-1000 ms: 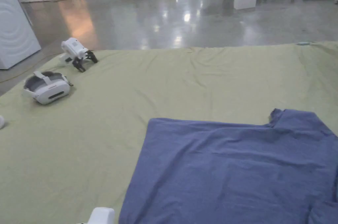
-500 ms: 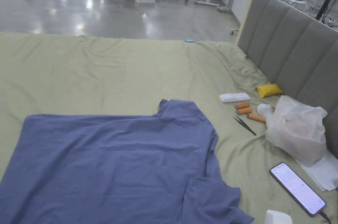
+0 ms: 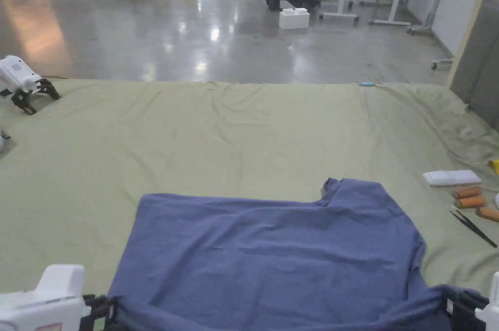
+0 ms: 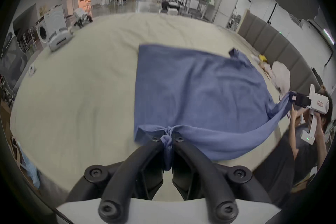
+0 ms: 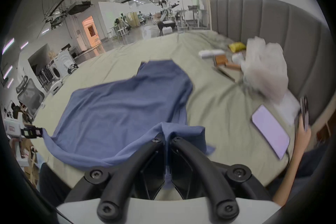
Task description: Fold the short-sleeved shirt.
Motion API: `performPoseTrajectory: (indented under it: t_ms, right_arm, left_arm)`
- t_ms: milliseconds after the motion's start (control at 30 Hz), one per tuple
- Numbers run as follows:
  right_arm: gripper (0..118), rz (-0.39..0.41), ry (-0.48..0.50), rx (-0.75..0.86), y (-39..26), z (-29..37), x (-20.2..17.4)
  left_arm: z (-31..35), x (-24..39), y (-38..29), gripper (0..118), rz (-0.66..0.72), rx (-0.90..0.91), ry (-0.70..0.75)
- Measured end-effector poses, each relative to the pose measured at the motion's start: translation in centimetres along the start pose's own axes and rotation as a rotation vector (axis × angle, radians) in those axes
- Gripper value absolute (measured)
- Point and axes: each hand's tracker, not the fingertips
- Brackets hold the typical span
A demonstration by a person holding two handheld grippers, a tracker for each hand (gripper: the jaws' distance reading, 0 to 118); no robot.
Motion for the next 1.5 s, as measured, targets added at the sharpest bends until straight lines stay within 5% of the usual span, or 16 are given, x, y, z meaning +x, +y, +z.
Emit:
performPoseTrajectory:
  t_ms: [333, 400, 467, 633, 867, 1067, 1133, 1233, 1267, 1500]
  right_arm:
    - [0, -0.14, -0.062, -0.142, 7.2, -13.9, 0.2]
    - [15, -0.148, -0.082, -0.165, 6.7, -15.2, 0.2]
    - [83, -0.143, -0.126, -0.181, 6.4, -15.6, 0.3]
    - [82, -0.077, -0.014, 0.079, 7.1, -8.4, 0.6]
    - [82, 0.029, 0.095, 0.503, 4.5, 9.2, -4.4]
    - [75, 0.079, 0.095, 0.661, 0.4, 18.4, -8.7]
    - [58, 0.108, 0.106, 0.67, -0.2, 20.1, -9.8]
    - [4, 0.127, 0.088, 0.692, -1.4, 21.7, -10.9]
    - [4, 0.129, 0.095, 0.691, -1.5, 22.0, -11.0]
    - [0, 0.155, 0.108, 0.685, -2.0, 21.7, -11.6]
  left_arm:
    - [-13.0, -2.2, 10.4, 9, 0.108, -0.07, 0.014]
    - [-15.0, -2.1, 10.5, 56, 0.11, -0.125, 0.058]
    - [-15.1, -2.2, 10.3, 101, 0.102, -0.091, 0.126]
    - [-4.4, 0.1, 8.7, 100, 0.0, 0.354, 0.109]
    - [13.9, 7.6, 1.7, 97, -0.175, 0.811, 0.21]
    - [22.1, 12.4, -3.3, 67, -0.205, 0.937, 0.281]
    - [23.8, 13.4, -4.6, 39, -0.19, 0.946, 0.28]
    - [25.7, 13.9, -5.8, 8, -0.185, 0.918, 0.185]
    - [26.0, 14.1, -6.2, 0, -0.187, 0.909, 0.15]
    - [26.4, 14.5, -7.4, 0, -0.202, 0.899, 0.172]
